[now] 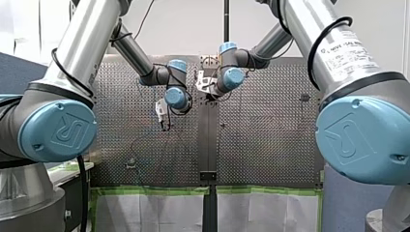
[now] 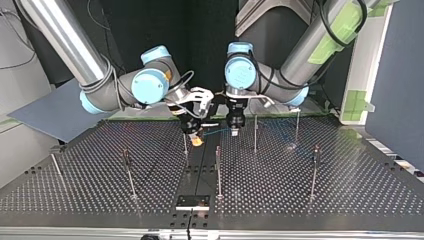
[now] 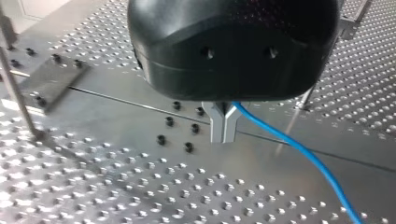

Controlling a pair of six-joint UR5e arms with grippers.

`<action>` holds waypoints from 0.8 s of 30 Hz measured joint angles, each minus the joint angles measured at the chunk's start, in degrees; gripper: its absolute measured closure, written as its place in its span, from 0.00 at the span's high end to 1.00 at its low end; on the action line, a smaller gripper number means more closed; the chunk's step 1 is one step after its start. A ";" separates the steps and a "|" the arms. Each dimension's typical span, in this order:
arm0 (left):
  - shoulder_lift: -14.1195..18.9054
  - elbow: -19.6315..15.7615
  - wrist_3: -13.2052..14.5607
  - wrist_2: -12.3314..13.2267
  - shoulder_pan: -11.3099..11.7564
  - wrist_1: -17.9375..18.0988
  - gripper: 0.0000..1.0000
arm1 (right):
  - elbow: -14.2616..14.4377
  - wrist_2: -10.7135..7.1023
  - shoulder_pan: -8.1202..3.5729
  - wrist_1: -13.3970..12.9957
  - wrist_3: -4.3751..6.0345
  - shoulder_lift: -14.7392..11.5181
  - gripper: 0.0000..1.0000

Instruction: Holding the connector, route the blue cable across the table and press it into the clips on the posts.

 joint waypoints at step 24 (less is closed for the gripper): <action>11.59 0.61 0.03 -0.36 -0.16 0.65 0.00 | 0.09 -0.16 -0.44 -0.21 0.36 -11.36 0.00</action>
